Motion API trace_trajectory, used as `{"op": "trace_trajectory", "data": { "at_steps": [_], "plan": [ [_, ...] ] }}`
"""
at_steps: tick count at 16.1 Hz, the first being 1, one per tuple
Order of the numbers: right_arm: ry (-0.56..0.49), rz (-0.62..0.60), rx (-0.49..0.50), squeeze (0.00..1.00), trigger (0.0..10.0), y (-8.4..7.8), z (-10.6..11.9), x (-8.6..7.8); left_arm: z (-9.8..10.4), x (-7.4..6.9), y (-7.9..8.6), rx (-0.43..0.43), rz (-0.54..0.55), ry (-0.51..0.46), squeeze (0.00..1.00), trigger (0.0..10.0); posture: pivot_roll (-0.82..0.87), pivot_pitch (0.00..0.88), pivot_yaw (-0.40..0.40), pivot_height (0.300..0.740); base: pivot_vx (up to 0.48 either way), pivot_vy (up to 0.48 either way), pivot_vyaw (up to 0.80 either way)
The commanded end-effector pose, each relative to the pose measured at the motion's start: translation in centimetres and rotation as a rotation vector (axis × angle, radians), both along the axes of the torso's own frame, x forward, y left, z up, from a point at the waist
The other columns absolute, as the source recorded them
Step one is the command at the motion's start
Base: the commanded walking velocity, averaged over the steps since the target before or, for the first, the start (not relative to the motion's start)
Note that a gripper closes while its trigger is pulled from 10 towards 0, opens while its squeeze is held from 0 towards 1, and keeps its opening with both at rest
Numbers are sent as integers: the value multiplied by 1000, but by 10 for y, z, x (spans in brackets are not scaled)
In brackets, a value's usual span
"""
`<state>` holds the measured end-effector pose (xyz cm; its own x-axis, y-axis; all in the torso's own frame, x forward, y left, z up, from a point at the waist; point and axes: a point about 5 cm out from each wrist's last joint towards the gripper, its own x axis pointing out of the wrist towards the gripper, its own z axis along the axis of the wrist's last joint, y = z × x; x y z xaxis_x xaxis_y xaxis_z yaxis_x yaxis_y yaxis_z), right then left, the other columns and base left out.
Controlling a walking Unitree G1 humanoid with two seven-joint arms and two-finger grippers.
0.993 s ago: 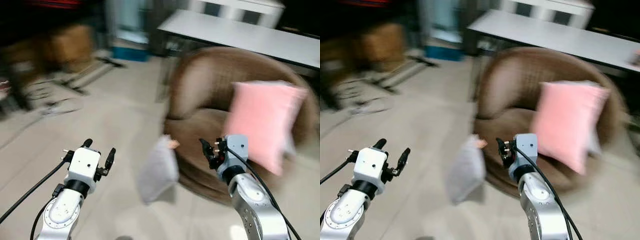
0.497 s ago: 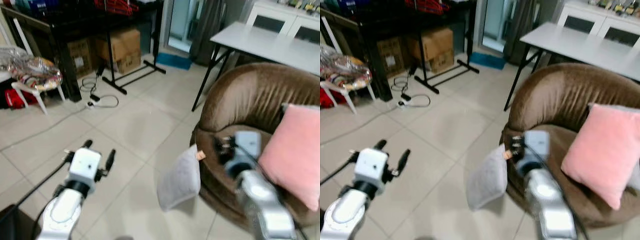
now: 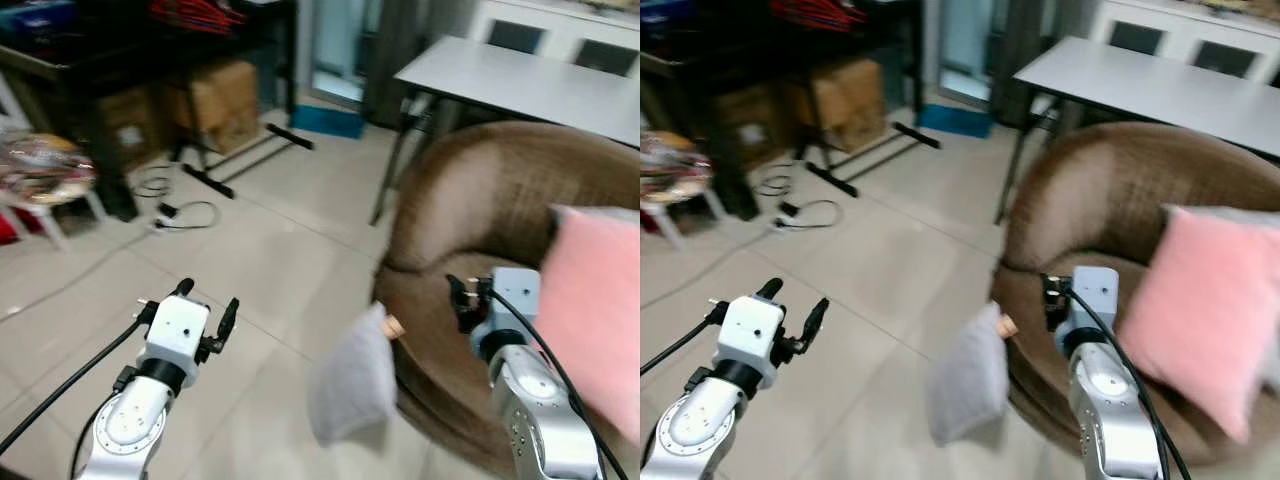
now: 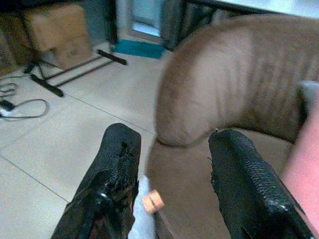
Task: Move the pillow to the sofa from floor
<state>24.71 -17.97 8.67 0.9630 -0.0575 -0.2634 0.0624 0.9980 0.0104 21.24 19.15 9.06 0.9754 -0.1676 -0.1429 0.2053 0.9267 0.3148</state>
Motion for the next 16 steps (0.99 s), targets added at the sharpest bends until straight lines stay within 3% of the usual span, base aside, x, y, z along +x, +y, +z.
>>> {"op": "trace_trajectory", "data": {
  "at_steps": [1, 3, 9, 11, 16],
  "plan": [
    [-33, 17, 9, 0, 10000, 6, 6, 4, 3, 2, 5, 17, 4, -12, 0, 10000, 52, 0, -53, 740, 386, 0, 0],
    [-31, 2, 6, 0, 10000, 4, 5, 4, 3, 2, 5, 17, 1, -11, 0, 10000, 51, 0, -52, 740, 386, 0, 0],
    [-21, -28, -27, 0, 10000, -6, 4, 7, 3, 3, 3, 12, -4, -12, 0, 10000, 49, 0, -57, 740, 387, 0, -800],
    [-26, -36, -43, 0, 10000, -9, 4, 7, 2, 2, 3, 12, -4, -10, 0, 10000, 49, 0, -60, 740, 382, 0, 0],
    [-17, -39, -63, 0, 10000, -12, 3, 6, -1, 0, -1, 20, -9, -6, 0, 10000, 48, 0, -63, 740, 0, 0, 0]
  ]
}}
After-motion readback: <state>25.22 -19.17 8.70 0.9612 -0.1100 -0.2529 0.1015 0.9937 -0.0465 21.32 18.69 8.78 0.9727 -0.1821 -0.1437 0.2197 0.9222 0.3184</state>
